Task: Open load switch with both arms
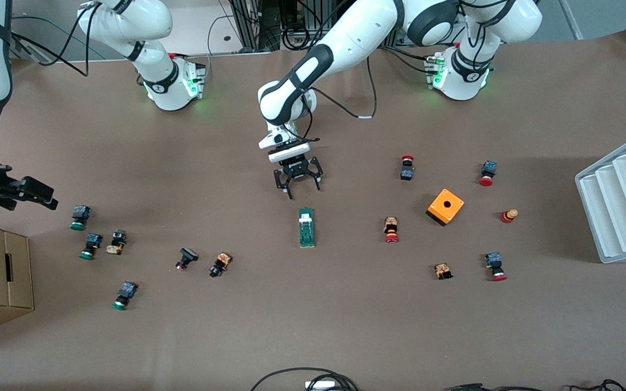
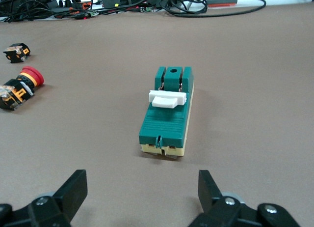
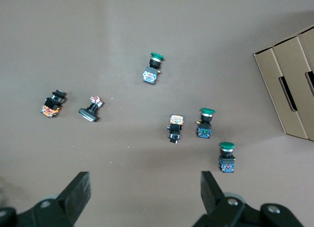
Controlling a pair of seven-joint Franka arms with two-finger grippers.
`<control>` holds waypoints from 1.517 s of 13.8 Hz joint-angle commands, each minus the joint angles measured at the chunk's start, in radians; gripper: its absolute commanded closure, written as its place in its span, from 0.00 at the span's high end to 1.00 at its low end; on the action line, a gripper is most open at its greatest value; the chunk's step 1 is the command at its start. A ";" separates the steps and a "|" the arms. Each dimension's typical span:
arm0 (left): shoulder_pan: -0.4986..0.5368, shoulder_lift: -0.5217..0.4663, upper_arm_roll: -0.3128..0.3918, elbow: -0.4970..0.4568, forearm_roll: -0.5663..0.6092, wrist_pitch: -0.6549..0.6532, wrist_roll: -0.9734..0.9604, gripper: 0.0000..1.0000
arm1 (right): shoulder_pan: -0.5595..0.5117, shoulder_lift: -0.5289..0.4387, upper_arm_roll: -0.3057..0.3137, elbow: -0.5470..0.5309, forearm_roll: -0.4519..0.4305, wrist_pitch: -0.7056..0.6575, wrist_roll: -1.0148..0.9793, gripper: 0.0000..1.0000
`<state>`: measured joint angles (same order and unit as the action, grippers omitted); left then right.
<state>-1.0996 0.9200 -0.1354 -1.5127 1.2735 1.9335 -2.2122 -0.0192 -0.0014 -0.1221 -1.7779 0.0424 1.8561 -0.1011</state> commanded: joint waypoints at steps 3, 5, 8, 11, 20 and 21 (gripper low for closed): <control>0.040 -0.053 -0.010 0.003 -0.036 0.004 0.094 1.00 | 0.005 -0.006 0.002 0.001 -0.027 0.002 -0.008 1.00; 0.044 -0.078 -0.009 0.006 -0.089 0.005 0.153 1.00 | 0.005 -0.005 0.004 0.002 -0.027 -0.001 -0.008 1.00; 0.075 -0.130 -0.009 0.005 -0.154 0.005 0.276 1.00 | 0.005 0.000 0.005 0.012 -0.027 0.000 -0.008 1.00; 0.096 -0.168 -0.010 0.003 -0.200 0.009 0.321 1.00 | 0.004 0.003 0.005 0.028 -0.030 -0.002 -0.008 1.00; 0.202 -0.300 -0.013 0.000 -0.377 0.018 0.617 1.00 | 0.005 0.009 0.005 0.041 -0.045 -0.018 -0.006 1.00; 0.208 -0.308 -0.013 0.000 -0.382 0.018 0.649 1.00 | 0.007 0.009 0.007 0.041 -0.047 -0.018 -0.005 1.00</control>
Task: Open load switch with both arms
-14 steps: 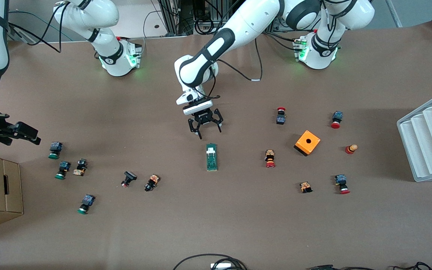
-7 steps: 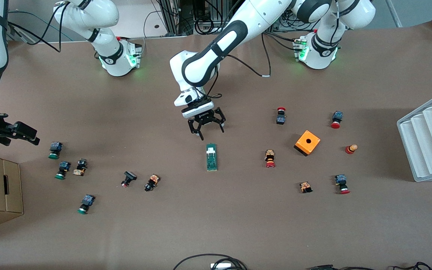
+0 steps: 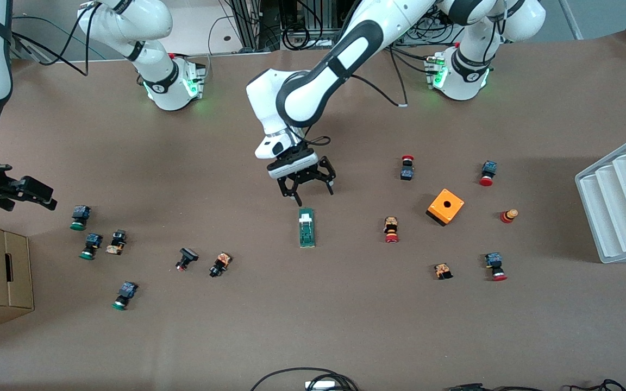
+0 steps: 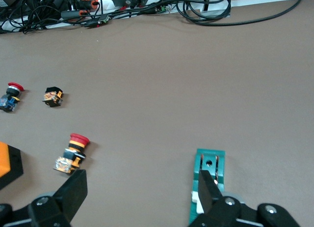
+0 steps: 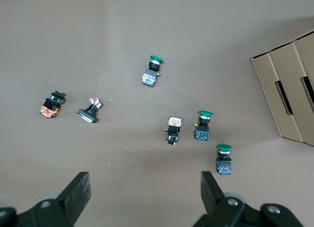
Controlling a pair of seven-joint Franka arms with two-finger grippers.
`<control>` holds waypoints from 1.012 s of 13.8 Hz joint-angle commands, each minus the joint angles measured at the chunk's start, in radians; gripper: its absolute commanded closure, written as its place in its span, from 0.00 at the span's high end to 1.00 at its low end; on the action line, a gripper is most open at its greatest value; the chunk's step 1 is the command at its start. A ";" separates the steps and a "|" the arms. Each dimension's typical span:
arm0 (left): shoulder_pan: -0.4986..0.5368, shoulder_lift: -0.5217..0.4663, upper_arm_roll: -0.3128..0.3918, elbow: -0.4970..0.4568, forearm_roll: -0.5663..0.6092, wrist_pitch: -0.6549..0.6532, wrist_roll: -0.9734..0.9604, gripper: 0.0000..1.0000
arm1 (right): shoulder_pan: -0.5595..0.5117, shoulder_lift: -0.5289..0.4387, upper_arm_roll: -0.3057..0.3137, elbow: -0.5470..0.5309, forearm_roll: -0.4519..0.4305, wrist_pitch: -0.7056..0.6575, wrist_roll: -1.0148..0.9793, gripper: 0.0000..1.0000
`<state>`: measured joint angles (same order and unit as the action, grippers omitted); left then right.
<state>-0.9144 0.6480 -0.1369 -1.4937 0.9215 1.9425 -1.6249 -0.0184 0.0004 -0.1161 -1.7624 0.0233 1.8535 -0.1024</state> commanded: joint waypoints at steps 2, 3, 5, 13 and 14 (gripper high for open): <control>0.045 -0.053 -0.013 -0.017 -0.064 0.010 0.118 1.00 | 0.015 0.015 0.003 0.027 -0.029 -0.014 0.000 1.00; 0.055 -0.068 -0.013 -0.016 -0.090 0.013 0.167 1.00 | 0.021 0.015 0.003 0.028 -0.034 -0.014 0.001 1.00; 0.084 -0.103 -0.012 -0.014 -0.162 0.015 0.290 1.00 | 0.022 0.016 0.003 0.028 -0.049 -0.014 -0.005 1.00; 0.238 -0.218 -0.010 -0.011 -0.348 0.065 0.575 1.00 | 0.037 0.029 0.004 0.028 -0.046 -0.014 -0.005 1.00; 0.250 -0.226 -0.012 -0.011 -0.354 0.065 0.620 1.00 | 0.037 0.029 0.004 0.028 -0.048 -0.014 -0.006 1.00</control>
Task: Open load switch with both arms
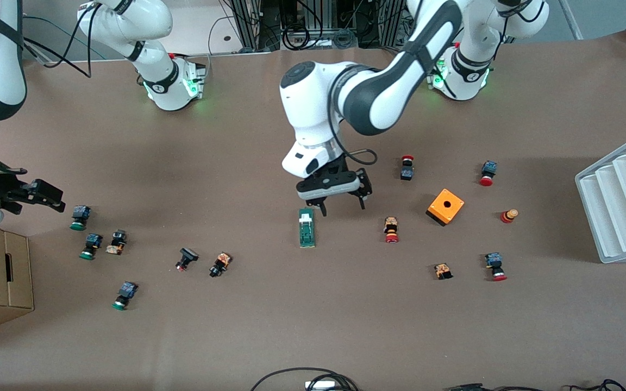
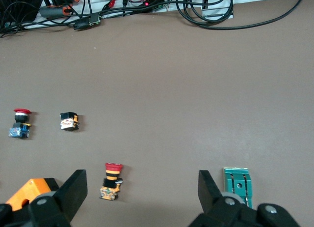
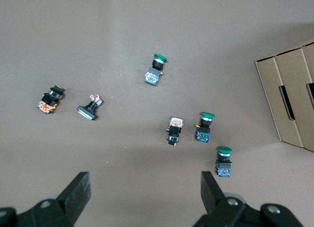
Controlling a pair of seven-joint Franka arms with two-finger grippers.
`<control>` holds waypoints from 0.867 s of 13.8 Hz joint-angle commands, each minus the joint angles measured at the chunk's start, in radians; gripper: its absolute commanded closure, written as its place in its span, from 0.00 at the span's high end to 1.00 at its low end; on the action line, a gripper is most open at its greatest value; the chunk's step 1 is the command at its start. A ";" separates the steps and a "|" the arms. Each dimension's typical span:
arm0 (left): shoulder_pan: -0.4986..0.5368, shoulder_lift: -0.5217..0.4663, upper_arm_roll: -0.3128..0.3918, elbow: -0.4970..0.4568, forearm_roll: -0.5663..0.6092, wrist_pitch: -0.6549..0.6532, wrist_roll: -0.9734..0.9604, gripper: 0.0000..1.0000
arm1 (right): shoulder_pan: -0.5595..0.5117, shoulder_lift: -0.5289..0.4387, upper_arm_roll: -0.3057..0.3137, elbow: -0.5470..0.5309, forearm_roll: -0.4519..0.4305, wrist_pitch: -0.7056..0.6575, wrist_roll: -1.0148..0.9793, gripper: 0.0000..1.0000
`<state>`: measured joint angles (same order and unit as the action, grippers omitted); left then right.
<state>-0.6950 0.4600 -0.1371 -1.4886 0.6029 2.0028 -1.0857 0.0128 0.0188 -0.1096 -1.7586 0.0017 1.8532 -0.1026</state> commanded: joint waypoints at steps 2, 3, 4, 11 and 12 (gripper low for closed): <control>0.071 -0.066 -0.010 -0.016 -0.092 0.004 0.153 1.00 | 0.004 0.010 -0.004 0.024 -0.026 -0.014 -0.006 1.00; 0.090 -0.081 -0.010 -0.016 -0.118 0.002 0.203 1.00 | 0.004 0.010 -0.002 0.024 -0.026 -0.012 -0.005 1.00; 0.113 -0.096 -0.010 -0.018 -0.144 -0.001 0.261 1.00 | 0.006 0.010 -0.002 0.025 -0.026 -0.012 -0.005 1.00; 0.291 -0.184 -0.007 -0.018 -0.336 -0.024 0.587 1.00 | 0.081 0.052 0.005 0.086 -0.077 -0.015 0.004 1.00; 0.320 -0.196 -0.007 -0.018 -0.369 -0.025 0.652 1.00 | 0.081 0.059 0.005 0.094 -0.081 -0.014 0.004 1.00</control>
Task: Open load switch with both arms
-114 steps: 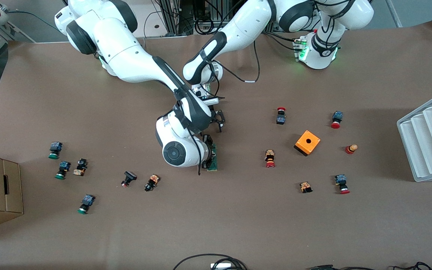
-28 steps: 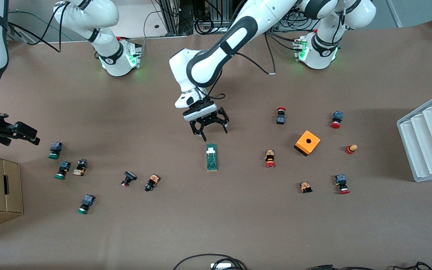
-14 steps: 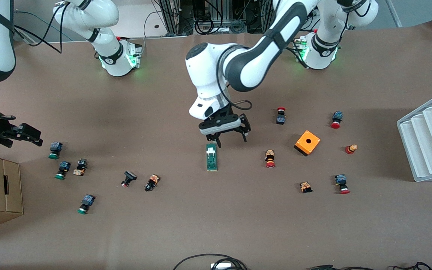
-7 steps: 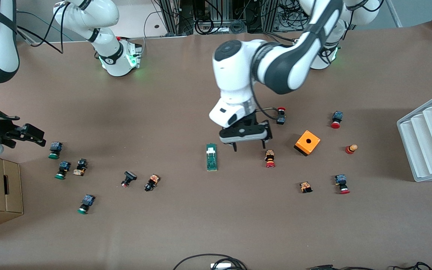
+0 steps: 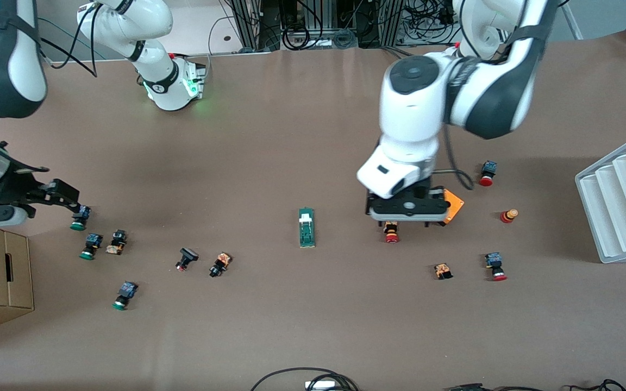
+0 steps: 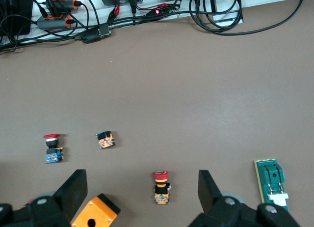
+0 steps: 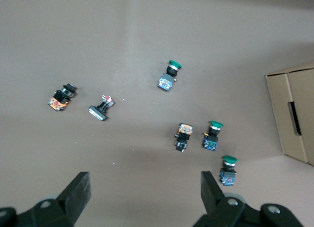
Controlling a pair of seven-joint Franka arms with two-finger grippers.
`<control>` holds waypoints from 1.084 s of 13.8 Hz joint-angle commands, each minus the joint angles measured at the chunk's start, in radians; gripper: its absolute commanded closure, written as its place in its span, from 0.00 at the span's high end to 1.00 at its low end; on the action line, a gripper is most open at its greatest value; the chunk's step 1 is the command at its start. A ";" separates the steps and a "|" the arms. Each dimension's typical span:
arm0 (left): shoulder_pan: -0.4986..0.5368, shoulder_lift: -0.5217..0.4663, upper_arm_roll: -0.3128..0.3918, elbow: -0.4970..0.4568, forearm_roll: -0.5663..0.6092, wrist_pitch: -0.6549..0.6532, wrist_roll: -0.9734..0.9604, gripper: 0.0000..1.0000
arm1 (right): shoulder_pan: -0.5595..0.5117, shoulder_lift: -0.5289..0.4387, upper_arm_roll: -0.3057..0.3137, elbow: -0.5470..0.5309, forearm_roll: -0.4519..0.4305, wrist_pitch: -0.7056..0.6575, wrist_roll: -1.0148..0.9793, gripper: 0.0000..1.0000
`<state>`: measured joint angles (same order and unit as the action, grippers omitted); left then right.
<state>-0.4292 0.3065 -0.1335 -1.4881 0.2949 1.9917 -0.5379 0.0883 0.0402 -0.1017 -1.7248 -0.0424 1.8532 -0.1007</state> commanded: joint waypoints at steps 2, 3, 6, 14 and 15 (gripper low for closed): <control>0.108 -0.061 -0.011 -0.020 -0.104 -0.027 0.221 1.00 | -0.004 0.056 -0.007 0.062 -0.031 -0.006 -0.010 1.00; 0.131 -0.070 -0.011 -0.018 -0.112 -0.046 0.257 1.00 | -0.005 0.062 -0.010 0.062 -0.031 -0.006 -0.010 1.00; 0.208 -0.098 -0.009 -0.017 -0.175 -0.082 0.410 1.00 | 0.004 0.072 -0.003 0.062 -0.025 -0.009 -0.010 1.00; 0.427 -0.144 -0.008 -0.017 -0.244 -0.191 0.783 1.00 | -0.007 0.096 -0.007 0.088 -0.022 0.001 -0.011 1.00; 0.460 -0.144 -0.009 -0.015 -0.244 -0.198 0.808 1.00 | -0.012 0.096 -0.007 0.088 -0.018 0.000 -0.011 1.00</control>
<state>-0.0156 0.1896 -0.1293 -1.4883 0.0707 1.8208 0.2183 0.0843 0.1141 -0.1087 -1.6762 -0.0555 1.8556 -0.1034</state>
